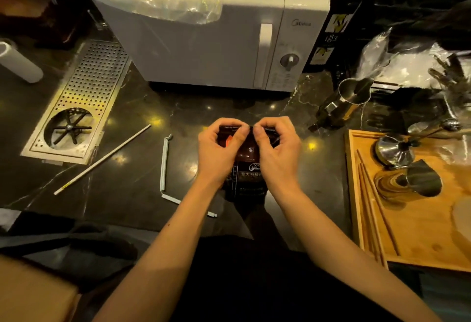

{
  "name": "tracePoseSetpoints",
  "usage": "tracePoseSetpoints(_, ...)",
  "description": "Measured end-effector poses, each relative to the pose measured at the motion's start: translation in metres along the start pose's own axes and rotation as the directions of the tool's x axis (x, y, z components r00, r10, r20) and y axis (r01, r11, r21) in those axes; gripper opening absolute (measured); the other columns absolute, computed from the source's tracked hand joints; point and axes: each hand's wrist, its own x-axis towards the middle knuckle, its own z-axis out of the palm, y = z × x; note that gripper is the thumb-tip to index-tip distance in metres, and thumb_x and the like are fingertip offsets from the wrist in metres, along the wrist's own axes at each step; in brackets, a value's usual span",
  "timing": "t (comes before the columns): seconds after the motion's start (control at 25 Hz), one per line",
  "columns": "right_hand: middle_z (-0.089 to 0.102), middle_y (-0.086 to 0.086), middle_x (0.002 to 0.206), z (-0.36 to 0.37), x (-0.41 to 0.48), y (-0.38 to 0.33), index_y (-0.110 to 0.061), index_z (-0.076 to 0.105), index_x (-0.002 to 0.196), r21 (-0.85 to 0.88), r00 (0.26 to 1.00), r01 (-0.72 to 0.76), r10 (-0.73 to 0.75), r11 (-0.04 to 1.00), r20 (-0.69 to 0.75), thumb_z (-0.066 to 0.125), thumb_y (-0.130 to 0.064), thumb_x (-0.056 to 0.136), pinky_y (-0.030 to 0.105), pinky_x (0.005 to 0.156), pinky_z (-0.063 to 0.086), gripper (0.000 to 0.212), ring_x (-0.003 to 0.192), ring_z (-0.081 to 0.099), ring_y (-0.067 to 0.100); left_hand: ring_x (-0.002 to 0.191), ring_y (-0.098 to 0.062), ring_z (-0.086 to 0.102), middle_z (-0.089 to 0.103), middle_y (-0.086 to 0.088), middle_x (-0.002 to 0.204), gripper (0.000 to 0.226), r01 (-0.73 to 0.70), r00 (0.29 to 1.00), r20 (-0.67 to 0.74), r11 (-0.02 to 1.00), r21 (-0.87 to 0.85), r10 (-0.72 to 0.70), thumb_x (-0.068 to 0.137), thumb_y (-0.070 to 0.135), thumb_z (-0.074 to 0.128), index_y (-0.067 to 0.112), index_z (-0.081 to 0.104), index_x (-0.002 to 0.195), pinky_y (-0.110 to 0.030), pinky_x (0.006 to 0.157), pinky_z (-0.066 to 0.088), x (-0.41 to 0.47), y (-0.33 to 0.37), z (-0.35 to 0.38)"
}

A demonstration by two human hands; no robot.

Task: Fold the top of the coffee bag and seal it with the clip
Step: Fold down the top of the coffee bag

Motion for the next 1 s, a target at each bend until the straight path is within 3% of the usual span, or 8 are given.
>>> tracePoseSetpoints(0.2, 0.060, -0.004, 0.085, 0.007, 0.001, 0.000, -0.021, 0.062, 0.082, -0.025, 0.998, 0.005, -0.006, 1.000, -0.066, 0.067, -0.008, 0.087, 0.015, 0.075, 0.045, 0.015, 0.080, 0.057, 0.001, 0.075, -0.002, 0.067, 0.072, 0.013, 0.073, 0.013, 0.041, 0.999, 0.020, 0.999, -0.029, -0.040, 0.086, 0.013, 0.071, 0.025, 0.071, 0.081, -0.022, 0.070, 0.053, 0.011, -0.005, -0.002)
tracePoseSetpoints(0.4, 0.067, -0.005, 0.077, 0.000, -0.003, -0.002, -0.021, 0.064, 0.077, 0.082, 0.980, -0.152, 0.161, 0.985, -0.119, 0.077, -0.016, 0.081, 0.026, 0.073, 0.054, 0.015, 0.075, 0.065, 0.006, 0.076, -0.010, 0.070, 0.074, 0.006, 0.073, 0.017, 0.128, 0.992, 0.035, 0.976, -0.175, -0.124, 0.082, 0.011, 0.074, 0.026, 0.075, 0.075, -0.027, 0.070, 0.055, 0.011, -0.012, -0.003)
tracePoseSetpoints(0.56, 0.067, -0.005, 0.071, 0.000, -0.004, -0.001, -0.024, 0.065, 0.069, 0.148, 0.969, -0.171, 0.193, 0.974, -0.152, 0.078, -0.016, 0.079, 0.038, 0.073, 0.056, 0.019, 0.071, 0.064, 0.009, 0.074, -0.012, 0.070, 0.074, 0.003, 0.071, 0.014, 0.213, 0.977, 0.034, 0.933, -0.291, -0.213, 0.080, 0.009, 0.074, 0.022, 0.076, 0.073, -0.029, 0.069, 0.057, 0.008, -0.011, -0.001)
tracePoseSetpoints(0.76, 0.069, -0.009, 0.075, 0.003, -0.004, 0.001, -0.028, 0.066, 0.075, 0.111, 0.969, -0.156, 0.173, 0.982, -0.174, 0.071, -0.017, 0.087, 0.035, 0.075, 0.057, 0.016, 0.077, 0.067, 0.010, 0.075, -0.014, 0.071, 0.074, 0.001, 0.075, 0.008, 0.223, 0.974, 0.039, 0.921, -0.319, -0.222, 0.086, 0.011, 0.069, 0.016, 0.074, 0.083, -0.028, 0.068, 0.057, 0.009, -0.011, 0.001)
tracePoseSetpoints(0.88, 0.068, -0.009, 0.076, 0.007, -0.002, 0.001, -0.029, 0.065, 0.078, 0.093, 0.967, -0.158, 0.173, 0.983, -0.186, 0.065, -0.019, 0.092, 0.025, 0.071, 0.053, 0.017, 0.075, 0.065, 0.005, 0.076, -0.015, 0.071, 0.074, 0.000, 0.077, 0.009, 0.244, 0.969, 0.052, 0.913, -0.327, -0.241, 0.090, 0.013, 0.064, 0.012, 0.073, 0.087, -0.028, 0.067, 0.058, 0.010, -0.010, 0.002)
tracePoseSetpoints(1.0, 0.068, -0.009, 0.077, 0.009, 0.001, 0.003, -0.031, 0.065, 0.078, 0.088, 0.963, -0.172, 0.187, 0.981, -0.195, 0.059, -0.021, 0.096, 0.030, 0.073, 0.056, 0.022, 0.078, 0.067, 0.010, 0.079, -0.017, 0.071, 0.074, -0.001, 0.081, 0.014, 0.262, 0.965, 0.076, 0.913, -0.313, -0.251, 0.094, 0.017, 0.059, 0.013, 0.072, 0.089, -0.029, 0.068, 0.059, 0.014, -0.010, 0.001)
